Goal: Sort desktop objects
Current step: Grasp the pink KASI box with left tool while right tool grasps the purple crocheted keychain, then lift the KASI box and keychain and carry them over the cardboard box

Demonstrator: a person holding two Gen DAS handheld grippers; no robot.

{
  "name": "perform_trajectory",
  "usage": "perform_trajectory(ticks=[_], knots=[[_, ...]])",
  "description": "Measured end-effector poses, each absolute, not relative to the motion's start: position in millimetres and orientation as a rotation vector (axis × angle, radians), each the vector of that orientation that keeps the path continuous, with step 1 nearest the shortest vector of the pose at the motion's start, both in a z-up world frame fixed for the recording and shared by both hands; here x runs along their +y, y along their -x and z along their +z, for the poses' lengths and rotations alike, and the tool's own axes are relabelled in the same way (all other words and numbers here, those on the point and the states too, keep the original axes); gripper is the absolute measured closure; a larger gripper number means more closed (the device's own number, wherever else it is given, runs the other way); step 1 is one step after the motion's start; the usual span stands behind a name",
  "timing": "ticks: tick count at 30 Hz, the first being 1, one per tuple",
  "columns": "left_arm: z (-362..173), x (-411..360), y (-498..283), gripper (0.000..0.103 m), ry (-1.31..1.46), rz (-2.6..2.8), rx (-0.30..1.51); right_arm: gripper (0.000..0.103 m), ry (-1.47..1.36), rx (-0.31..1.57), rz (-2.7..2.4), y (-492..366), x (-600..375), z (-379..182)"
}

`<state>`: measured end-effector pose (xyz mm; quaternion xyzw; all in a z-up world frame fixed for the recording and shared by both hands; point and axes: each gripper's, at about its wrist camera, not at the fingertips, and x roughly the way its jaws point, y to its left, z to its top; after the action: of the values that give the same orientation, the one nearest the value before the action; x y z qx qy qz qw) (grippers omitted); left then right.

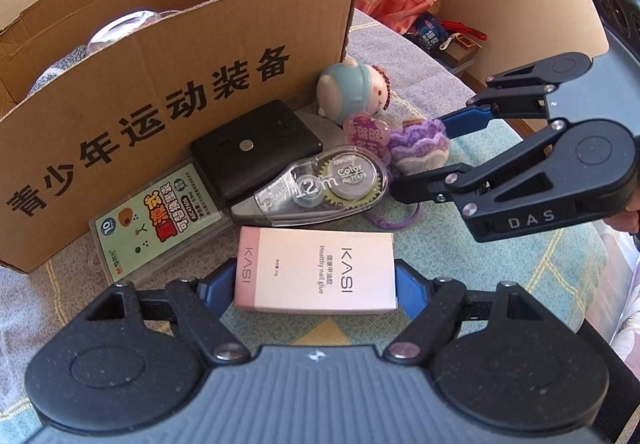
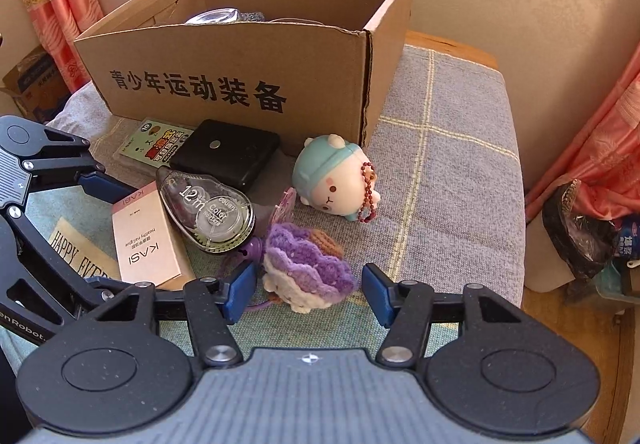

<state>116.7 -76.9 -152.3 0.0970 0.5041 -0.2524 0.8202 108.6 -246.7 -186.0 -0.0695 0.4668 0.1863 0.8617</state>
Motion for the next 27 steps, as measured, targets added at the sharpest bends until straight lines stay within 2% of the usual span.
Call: perform_trajectory(ticks=[3, 27], knots=[[-151.9, -76.7, -116.8, 0.024, -0.204, -0.540, 1.075, 0.050, 0.161, 0.979, 0.401, -107.4, -246.2, -184.5], [-97.5, -60.1, -86.4, 0.024, -0.268, -0.612, 1.010, 0.051, 0.252, 0.917, 0.432, -70.2, -231.1, -120.3]])
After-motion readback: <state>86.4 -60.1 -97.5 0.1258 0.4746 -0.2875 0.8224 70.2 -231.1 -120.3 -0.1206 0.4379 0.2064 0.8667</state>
